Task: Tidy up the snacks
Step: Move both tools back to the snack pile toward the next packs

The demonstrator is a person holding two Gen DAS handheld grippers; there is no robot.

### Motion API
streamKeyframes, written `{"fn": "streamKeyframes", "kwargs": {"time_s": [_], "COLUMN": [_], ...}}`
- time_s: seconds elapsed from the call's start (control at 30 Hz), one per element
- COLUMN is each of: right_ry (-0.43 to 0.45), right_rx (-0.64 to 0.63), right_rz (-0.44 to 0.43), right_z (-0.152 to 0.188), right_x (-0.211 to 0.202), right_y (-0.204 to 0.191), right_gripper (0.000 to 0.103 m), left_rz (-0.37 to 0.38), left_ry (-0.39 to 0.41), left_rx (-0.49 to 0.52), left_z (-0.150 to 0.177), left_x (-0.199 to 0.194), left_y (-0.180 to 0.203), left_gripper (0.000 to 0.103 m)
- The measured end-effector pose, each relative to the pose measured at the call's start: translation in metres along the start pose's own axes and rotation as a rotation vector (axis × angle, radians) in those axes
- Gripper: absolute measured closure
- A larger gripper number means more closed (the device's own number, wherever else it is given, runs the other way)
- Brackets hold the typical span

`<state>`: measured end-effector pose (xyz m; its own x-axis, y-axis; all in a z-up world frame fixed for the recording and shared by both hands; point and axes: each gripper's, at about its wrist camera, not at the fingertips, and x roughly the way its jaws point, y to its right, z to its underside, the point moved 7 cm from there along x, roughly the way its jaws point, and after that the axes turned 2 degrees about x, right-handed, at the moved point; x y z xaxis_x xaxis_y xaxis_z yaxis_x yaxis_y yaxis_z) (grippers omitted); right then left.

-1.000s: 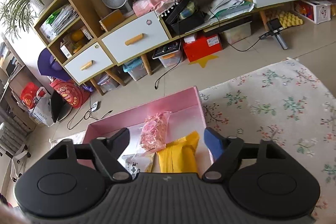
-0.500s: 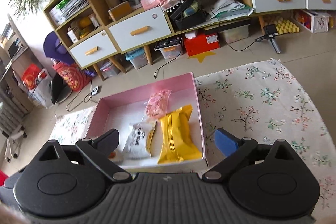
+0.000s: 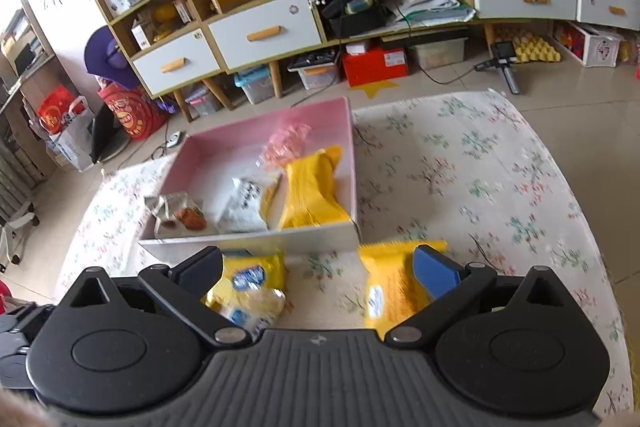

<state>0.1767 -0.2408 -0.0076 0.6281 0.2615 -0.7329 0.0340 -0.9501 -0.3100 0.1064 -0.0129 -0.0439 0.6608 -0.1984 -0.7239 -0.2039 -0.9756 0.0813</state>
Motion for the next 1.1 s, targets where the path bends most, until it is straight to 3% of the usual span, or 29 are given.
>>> {"fn": "streamKeyframes", "kwargs": {"time_s": [0.43, 0.77, 1.1], "right_ry": [-0.066, -0.045, -0.077], "right_rx": [-0.169, -0.240, -0.298], "right_rz": [0.059, 0.084, 0.111], "right_z": [0.037, 0.048, 0.057], "right_x": [0.012, 0.018, 0.029], "right_y": [0.015, 0.025, 0.024], "right_gripper": [0.001, 0.001, 0.001], "left_rz": [0.115, 0.192, 0.240], "left_ry": [-0.007, -0.015, -0.041], "left_rx": [0.051, 0.161, 0.226], "left_z": [0.038, 0.060, 0.070], "left_x": [-0.008, -0.007, -0.002], "left_y": [0.003, 0.013, 0.029], "left_gripper": [0.004, 0.004, 0.004]}}
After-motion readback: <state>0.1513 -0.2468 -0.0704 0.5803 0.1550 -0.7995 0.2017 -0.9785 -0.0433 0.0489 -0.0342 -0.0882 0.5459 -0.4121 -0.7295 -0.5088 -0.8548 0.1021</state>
